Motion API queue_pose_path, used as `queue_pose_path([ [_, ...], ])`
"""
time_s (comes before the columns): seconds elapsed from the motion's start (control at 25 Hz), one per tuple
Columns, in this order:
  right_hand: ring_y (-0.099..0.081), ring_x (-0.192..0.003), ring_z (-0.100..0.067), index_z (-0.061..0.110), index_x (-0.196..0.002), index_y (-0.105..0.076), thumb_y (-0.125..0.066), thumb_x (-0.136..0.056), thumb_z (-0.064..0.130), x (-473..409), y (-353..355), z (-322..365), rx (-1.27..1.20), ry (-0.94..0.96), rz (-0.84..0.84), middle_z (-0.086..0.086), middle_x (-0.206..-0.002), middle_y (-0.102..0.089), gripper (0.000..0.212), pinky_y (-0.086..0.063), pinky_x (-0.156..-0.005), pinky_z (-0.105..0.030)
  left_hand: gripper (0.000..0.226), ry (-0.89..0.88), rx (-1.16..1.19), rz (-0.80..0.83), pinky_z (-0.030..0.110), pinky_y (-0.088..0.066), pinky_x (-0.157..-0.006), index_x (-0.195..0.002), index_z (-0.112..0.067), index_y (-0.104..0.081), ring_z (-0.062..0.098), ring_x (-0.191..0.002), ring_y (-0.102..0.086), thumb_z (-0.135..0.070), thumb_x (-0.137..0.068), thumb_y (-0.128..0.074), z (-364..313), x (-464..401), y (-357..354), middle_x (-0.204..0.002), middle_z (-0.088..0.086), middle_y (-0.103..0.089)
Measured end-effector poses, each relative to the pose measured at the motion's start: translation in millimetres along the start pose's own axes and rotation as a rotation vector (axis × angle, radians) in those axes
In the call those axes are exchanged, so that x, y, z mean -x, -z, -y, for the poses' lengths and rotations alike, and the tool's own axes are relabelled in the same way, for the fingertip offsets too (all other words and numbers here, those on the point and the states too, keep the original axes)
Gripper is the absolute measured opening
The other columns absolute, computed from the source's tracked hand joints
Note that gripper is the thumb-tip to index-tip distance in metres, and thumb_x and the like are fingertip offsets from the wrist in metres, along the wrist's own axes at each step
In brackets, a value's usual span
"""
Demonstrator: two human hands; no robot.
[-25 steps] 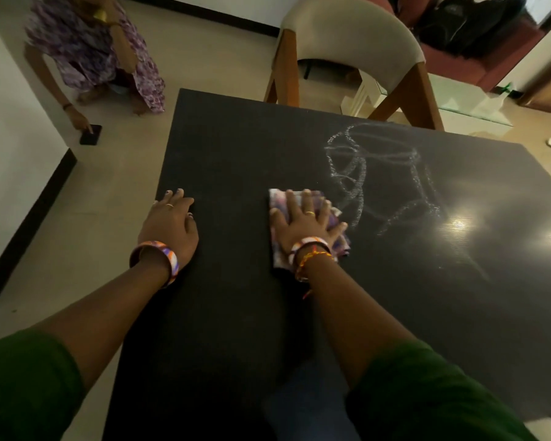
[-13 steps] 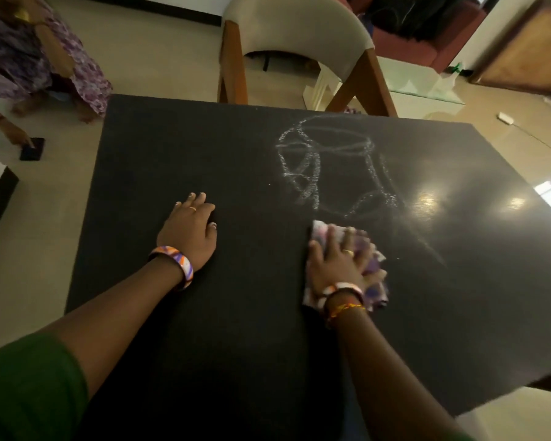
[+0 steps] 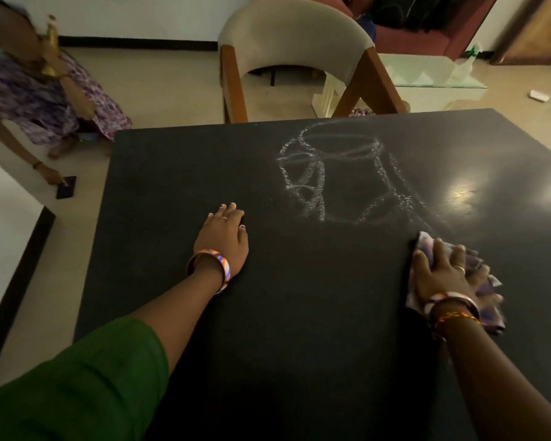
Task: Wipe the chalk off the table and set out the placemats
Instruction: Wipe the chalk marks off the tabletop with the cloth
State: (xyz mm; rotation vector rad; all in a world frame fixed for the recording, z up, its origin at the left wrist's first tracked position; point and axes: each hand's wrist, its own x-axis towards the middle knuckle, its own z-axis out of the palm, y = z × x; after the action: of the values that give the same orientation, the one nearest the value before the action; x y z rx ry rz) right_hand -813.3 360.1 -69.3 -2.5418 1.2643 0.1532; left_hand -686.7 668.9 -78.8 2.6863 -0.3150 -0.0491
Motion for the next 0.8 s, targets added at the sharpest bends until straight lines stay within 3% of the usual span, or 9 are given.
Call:
queue_pose_path([
  [0.12,0.016,-0.144,-0.035,0.042,-0.15,-0.012,-0.024,-0.095,0.059,24,-20,46,0.011,0.12,-0.006,0.006,-0.16,0.006,0.059,0.009,-0.106,-0.07,0.043,0.01,-0.028,-0.014,0.032,-0.014,-0.117,-0.14,-0.011,-0.037,0.018,-0.143,-0.02,-0.018,-0.098,-0.036,-2,1,-2,-0.152,0.006,-0.028],
  [0.28,0.019,-0.143,-0.034,0.044,-0.149,-0.01,-0.024,-0.094,0.059,87,-62,132,0.102,0.568,0.054,0.007,-0.16,0.007,0.058,0.013,-0.103,-0.068,0.043,0.007,-0.032,-0.017,0.031,-0.015,-0.116,-0.14,-0.01,-0.037,0.019,-0.142,-0.02,-0.019,-0.098,-0.036,-3,1,0,-0.152,0.006,-0.029],
  [0.36,0.019,-0.144,-0.032,0.045,-0.148,-0.01,-0.023,-0.093,0.061,89,-65,143,0.133,0.662,0.082,0.008,-0.16,0.006,0.059,0.013,-0.104,-0.068,0.043,0.002,-0.03,-0.006,0.031,-0.014,-0.116,-0.141,-0.01,-0.036,0.018,-0.143,-0.02,-0.019,-0.099,-0.035,-3,2,1,-0.152,0.006,-0.028],
  [0.44,0.015,-0.145,-0.029,0.046,-0.148,-0.012,-0.023,-0.092,0.063,62,-56,124,0.108,0.58,0.045,0.012,-0.16,0.004,0.059,0.012,-0.105,-0.067,0.043,-0.002,-0.017,0.007,0.031,-0.013,-0.117,-0.141,-0.01,-0.037,0.018,-0.143,-0.019,-0.019,-0.099,-0.035,-1,4,1,-0.152,0.005,-0.027],
  [0.68,0.012,-0.145,-0.033,0.043,-0.149,-0.012,-0.022,-0.093,0.063,1,-9,23,0.007,0.054,-0.01,0.007,-0.16,0.004,0.061,0.006,-0.107,-0.07,0.042,0.017,-0.041,-0.023,0.032,-0.013,-0.116,-0.139,-0.011,-0.038,0.019,-0.142,-0.021,-0.019,-0.098,-0.037,-3,1,-2,-0.152,0.006,-0.029],
  [0.8,0.014,-0.144,-0.037,0.042,-0.15,-0.011,-0.022,-0.094,0.06,18,-24,56,0.036,0.093,-0.022,0.005,-0.16,0.005,0.06,0.006,-0.105,-0.071,0.041,0.016,-0.058,-0.027,0.033,-0.015,-0.116,-0.138,-0.011,-0.039,0.02,-0.142,-0.021,-0.019,-0.098,-0.037,-4,-1,-3,-0.151,0.006,-0.029],
])
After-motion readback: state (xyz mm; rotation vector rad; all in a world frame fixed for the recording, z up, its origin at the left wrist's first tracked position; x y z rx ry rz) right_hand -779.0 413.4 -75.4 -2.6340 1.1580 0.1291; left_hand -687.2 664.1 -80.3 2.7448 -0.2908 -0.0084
